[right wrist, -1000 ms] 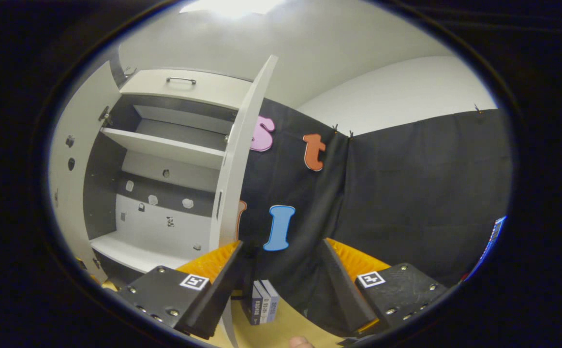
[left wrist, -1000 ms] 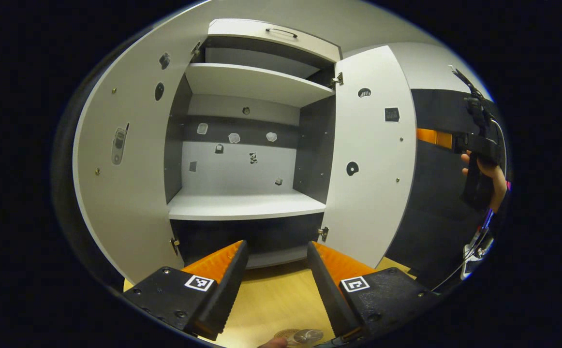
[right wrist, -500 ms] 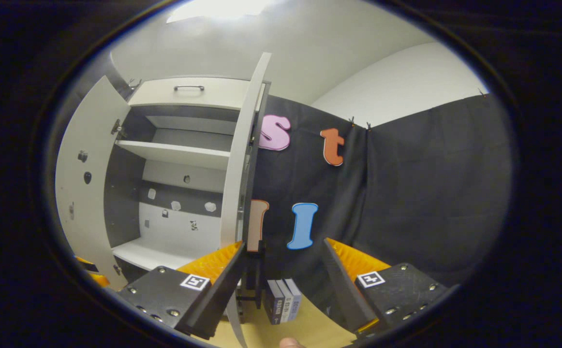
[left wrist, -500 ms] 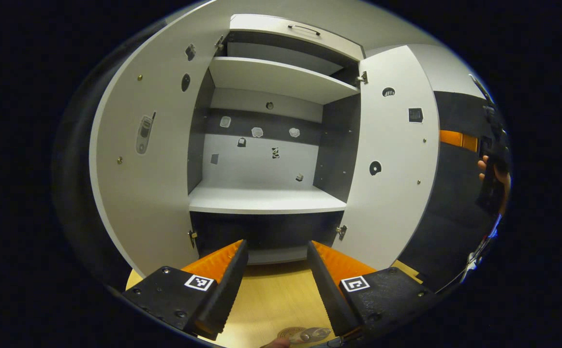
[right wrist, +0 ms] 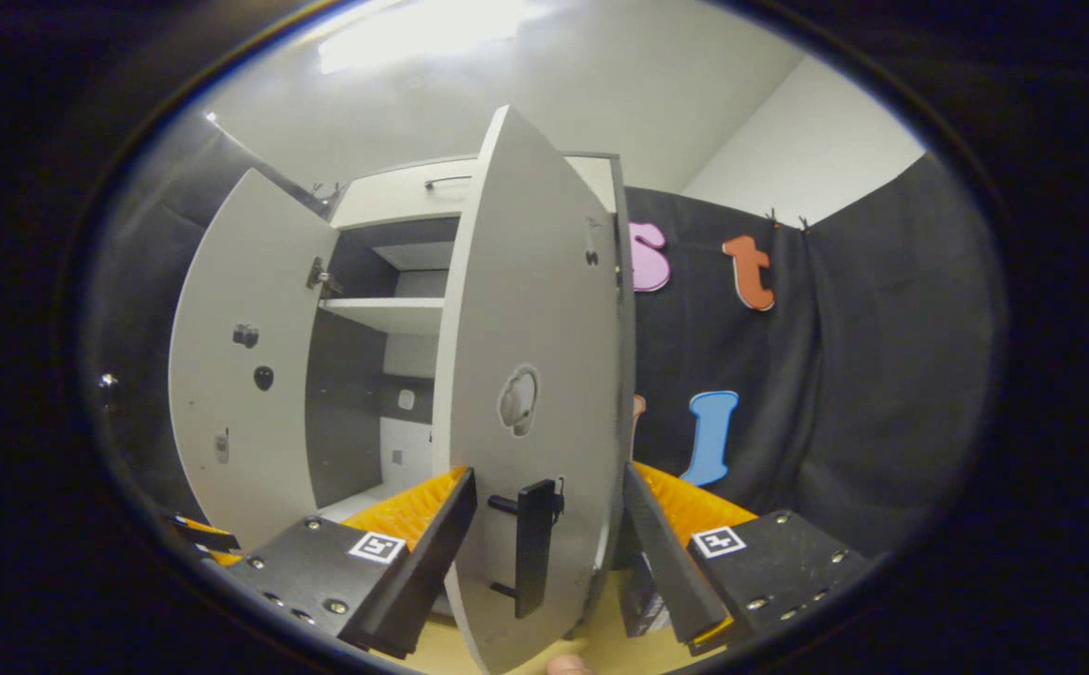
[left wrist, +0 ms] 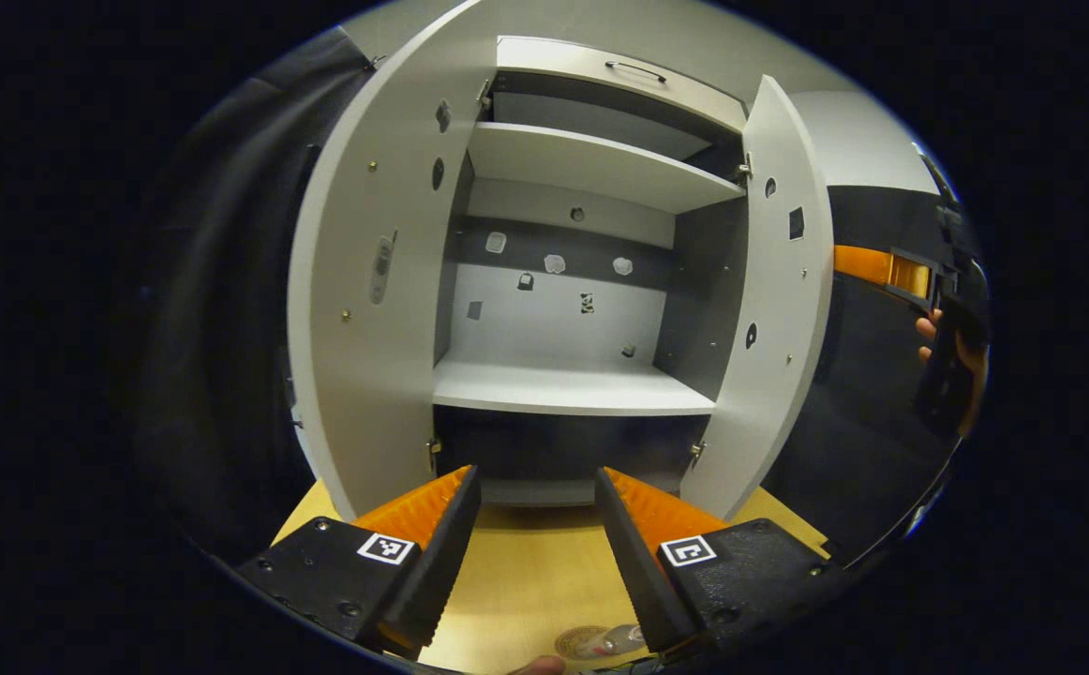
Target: Grasp the bottle in the cabinet with the left hand and place it on the coaster, then close the right door with the right hand and the left door with the left hand.
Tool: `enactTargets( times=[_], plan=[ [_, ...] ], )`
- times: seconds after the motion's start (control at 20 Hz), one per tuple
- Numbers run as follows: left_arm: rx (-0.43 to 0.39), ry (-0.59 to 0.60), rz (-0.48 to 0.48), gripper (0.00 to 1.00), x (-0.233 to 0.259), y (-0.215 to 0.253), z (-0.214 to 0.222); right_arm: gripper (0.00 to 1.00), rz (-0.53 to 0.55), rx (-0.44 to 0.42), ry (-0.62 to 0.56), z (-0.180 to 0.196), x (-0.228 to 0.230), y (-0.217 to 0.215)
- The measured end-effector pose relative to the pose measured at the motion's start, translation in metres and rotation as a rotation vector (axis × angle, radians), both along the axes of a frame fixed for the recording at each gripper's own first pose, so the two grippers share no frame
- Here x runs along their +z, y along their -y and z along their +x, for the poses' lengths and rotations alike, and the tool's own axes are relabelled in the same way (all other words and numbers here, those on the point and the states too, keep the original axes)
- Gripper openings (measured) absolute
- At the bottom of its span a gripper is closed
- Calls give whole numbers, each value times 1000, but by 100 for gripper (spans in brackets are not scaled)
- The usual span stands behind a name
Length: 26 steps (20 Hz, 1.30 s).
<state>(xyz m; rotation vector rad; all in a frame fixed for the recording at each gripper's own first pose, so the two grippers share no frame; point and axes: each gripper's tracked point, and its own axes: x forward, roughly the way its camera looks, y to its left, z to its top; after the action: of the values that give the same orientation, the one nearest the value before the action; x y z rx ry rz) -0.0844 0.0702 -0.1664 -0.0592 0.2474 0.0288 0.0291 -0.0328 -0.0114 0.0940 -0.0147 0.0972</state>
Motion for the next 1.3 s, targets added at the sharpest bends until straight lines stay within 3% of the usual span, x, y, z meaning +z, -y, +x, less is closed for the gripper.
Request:
enactTargets(
  times=[0.15,0.5,0.55,0.7,0.85,0.9,1.1,1.2,1.3],
  plan=[
    [75,6,19,81,4,-25,-10,95,48,92,-14,14,-4,-39],
    [272,17,28,81,13,-90,-46,95,116,177,-29,38,-8,-84],
    [296,15,29,75,12,-98,-52,93,117,183,-31,40,-9,-88],
    [355,12,34,81,16,-117,-69,92,107,196,-28,43,-11,-97],
    [396,12,42,75,18,-132,-78,92,87,202,-24,45,-13,-105],
    [407,14,46,81,20,-136,-81,92,81,206,-24,43,-13,-107],
    [432,25,54,81,26,-146,-86,98,69,218,-26,43,-14,-110],
    [439,31,60,81,28,-151,-88,92,65,226,-24,43,-14,-112],
    [447,38,66,81,30,-152,-88,95,60,229,-25,42,-14,-113]
  ],
)
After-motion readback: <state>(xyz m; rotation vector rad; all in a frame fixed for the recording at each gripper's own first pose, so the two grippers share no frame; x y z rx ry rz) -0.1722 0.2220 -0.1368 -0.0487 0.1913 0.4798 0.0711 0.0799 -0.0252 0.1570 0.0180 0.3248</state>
